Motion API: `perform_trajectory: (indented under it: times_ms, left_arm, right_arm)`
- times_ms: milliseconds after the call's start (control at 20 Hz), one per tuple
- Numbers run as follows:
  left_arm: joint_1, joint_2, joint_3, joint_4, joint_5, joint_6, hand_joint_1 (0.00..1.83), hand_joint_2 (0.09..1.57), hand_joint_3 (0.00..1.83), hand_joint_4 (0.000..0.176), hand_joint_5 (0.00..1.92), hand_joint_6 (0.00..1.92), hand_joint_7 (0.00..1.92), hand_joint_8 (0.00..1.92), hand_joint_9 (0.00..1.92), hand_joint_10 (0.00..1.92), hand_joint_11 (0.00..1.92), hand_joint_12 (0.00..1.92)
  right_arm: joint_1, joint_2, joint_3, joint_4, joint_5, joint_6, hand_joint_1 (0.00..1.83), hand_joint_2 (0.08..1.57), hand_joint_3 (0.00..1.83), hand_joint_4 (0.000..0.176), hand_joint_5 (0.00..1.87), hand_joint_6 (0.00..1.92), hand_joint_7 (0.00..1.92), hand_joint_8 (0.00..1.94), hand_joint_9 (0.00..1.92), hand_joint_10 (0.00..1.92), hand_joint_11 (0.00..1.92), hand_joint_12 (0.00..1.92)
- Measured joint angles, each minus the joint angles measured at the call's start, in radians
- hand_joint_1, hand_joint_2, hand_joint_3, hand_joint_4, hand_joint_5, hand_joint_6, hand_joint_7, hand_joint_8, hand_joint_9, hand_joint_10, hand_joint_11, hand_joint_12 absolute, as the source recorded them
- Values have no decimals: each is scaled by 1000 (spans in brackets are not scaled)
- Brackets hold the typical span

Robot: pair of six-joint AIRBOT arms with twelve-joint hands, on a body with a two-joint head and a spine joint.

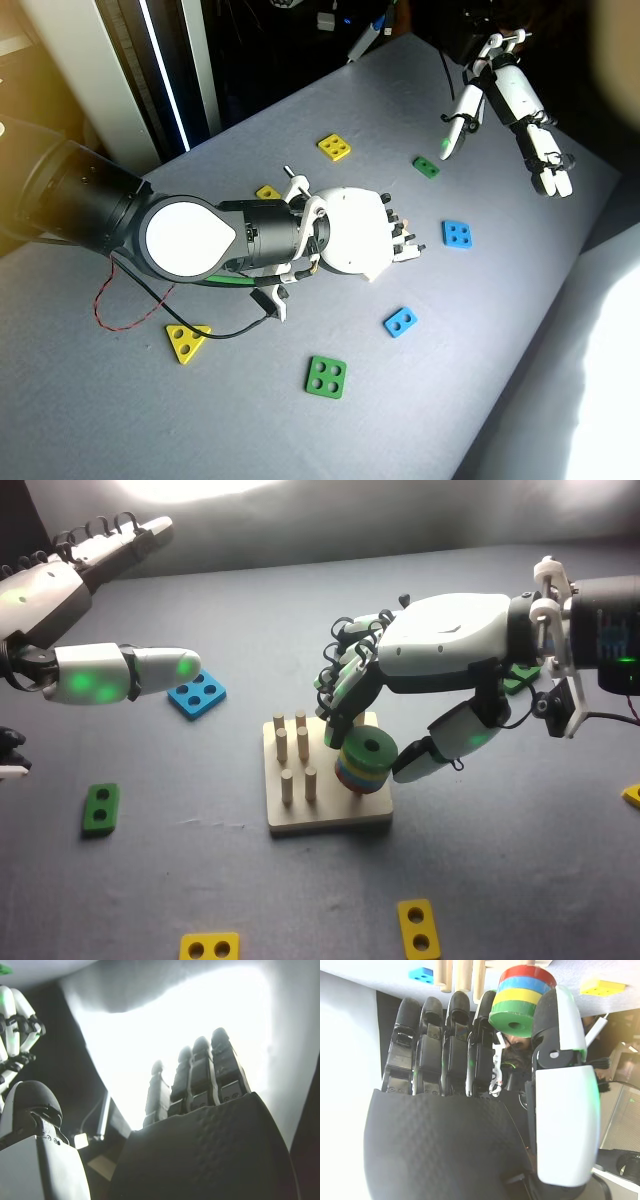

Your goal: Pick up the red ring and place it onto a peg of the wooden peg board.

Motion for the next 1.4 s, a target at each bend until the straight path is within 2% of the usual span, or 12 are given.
perform_trajectory:
  times_ms: [150, 350, 500, 700, 750, 800, 850, 900, 950, 1100, 1250, 1400]
  left_arm:
    - [0, 0, 0, 0, 0, 0, 456, 974, 2, 161, 64, 1, 0, 0, 0, 0, 0, 0]
    - [0, 0, 0, 0, 0, 0, 455, 969, 0, 171, 74, 5, 4, 1, 0, 0, 0, 0]
    - [0, 0, 0, 0, 0, 0, 433, 971, 1, 147, 72, 3, 0, 0, 0, 0, 0, 0]
    - [0, 0, 0, 0, 0, 0, 461, 970, 0, 150, 72, 2, 0, 0, 0, 0, 0, 0]
    - [0, 0, 0, 0, 0, 0, 456, 967, 0, 144, 73, 2, 0, 0, 0, 0, 0, 0]
    - [0, 0, 0, 0, 0, 0, 454, 968, 0, 136, 71, 1, 0, 0, 0, 0, 0, 0]
    - [0, 0, 0, 0, 0, 0, 458, 968, 0, 137, 72, 1, 0, 0, 0, 0, 0, 0]
    - [0, 0, 0, 0, 0, 0, 456, 969, 0, 141, 68, 0, 0, 0, 0, 0, 0, 0]
    - [0, 0, 0, 0, 0, 0, 451, 972, 1, 143, 69, 1, 0, 0, 0, 0, 0, 0]
    - [0, 0, 0, -2, -1, 0, 468, 969, 0, 143, 76, 2, 5, 2, 0, 0, 0, 0]
    - [2, 7, -5, -4, -1, 0, 450, 969, 0, 130, 72, 1, 15, 5, 0, 0, 0, 0]
    - [2, 9, -8, -9, -8, 0, 472, 973, 1, 136, 77, 2, 27, 8, 0, 0, 0, 0]
  right_arm:
    - [0, 1, 0, 0, 0, 0, 1111, 1150, 1, 0, 908, 1110, 592, 4, 360, 66, 0, 1245]
    - [-3, 1, 0, 0, 1, 0, 1119, 1153, 0, 0, 902, 1119, 594, 4, 342, 68, 0, 1202]
    - [-3, 1, -1, -7, 1, 2, 1097, 1159, 1, 0, 891, 1139, 583, 2, 327, 62, 0, 1131]
    - [-3, 1, -3, -8, 0, 3, 1050, 1169, 2, 0, 862, 1176, 564, 8, 325, 64, 0, 1146]
    - [-3, 1, -5, -8, 1, 3, 987, 1105, 0, 56, 597, 829, 491, 3, 310, 60, 0, 1148]
    - [-3, 1, -8, -8, 0, 3, 961, 1066, 0, 69, 505, 542, 435, 5, 297, 55, 0, 1137]
    - [-3, 1, -10, -9, 0, 3, 903, 1008, 0, 112, 358, 267, 323, 0, 253, 36, 0, 1169]
    - [-7, 1, -11, -8, 2, 3, 847, 944, 0, 133, 198, 113, 189, 0, 128, 10, 0, 1016]
    - [-8, 1, -14, -10, 0, 3, 816, 914, 0, 127, 122, 47, 107, 3, 63, 8, 0, 850]
    - [-9, 1, -18, -10, 2, 3, 772, 810, 0, 164, 0, 0, 0, 0, 0, 0, 0, 518]
    - [-9, 1, -19, 3, 2, -15, 752, 779, 0, 176, 0, 0, 0, 0, 0, 0, 0, 26]
    - [-22, 29, -25, 154, 14, -97, 756, 800, 8, 167, 0, 0, 0, 0, 0, 0, 0, 0]
